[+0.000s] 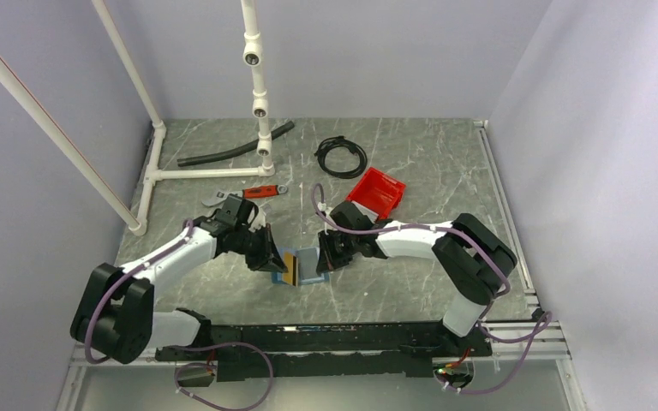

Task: Put the credit cards into the card holder
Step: Insert the credit card into the card holder.

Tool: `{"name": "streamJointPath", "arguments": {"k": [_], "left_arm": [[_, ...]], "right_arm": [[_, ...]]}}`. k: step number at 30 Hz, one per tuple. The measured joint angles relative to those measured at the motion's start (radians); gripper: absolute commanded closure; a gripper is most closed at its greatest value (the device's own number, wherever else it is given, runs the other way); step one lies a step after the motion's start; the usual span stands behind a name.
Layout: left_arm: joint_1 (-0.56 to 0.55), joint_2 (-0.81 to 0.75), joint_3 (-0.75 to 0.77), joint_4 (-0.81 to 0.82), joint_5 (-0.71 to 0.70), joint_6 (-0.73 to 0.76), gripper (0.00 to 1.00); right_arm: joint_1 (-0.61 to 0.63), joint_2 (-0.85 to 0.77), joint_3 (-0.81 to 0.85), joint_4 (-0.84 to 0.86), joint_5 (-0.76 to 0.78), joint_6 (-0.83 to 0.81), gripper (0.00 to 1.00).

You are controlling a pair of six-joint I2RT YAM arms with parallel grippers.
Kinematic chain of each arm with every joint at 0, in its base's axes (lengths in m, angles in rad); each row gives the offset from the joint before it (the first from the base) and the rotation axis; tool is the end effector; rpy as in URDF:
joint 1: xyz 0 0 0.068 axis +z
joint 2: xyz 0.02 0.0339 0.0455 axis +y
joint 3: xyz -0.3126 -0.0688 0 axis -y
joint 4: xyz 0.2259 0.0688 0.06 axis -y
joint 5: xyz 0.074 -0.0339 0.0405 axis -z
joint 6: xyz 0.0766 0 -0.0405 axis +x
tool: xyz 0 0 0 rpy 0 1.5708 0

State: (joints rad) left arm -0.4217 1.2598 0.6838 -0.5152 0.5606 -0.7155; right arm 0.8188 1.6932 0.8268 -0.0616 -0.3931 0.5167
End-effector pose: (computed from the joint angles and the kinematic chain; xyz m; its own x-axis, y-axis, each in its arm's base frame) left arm 0.1754 -0.1233 0.2152 -0.9852 -0.1670 -0.0388 -0.1004 0.7457 -0.6587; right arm 0.2087 0.2661 0.1746 -0.8861 -0.2794 -0.3697 -0.4528 0.6916 0.5627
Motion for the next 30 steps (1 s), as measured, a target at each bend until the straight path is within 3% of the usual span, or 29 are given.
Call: {"name": "streamJointPath", "arguments": {"k": [14,30], "left_arm": [[0.054,0.117,-0.076,0.164,0.098,0.009,1.00],[0.067,0.122,-0.170,0.354,0.070,-0.082,1.00]], "right_arm": [[-0.032,0.027,0.002,0.071,-0.021,0.000,1.00],[-0.034,0.033,-0.022,0.135,-0.043,0.021,1.00]]}}
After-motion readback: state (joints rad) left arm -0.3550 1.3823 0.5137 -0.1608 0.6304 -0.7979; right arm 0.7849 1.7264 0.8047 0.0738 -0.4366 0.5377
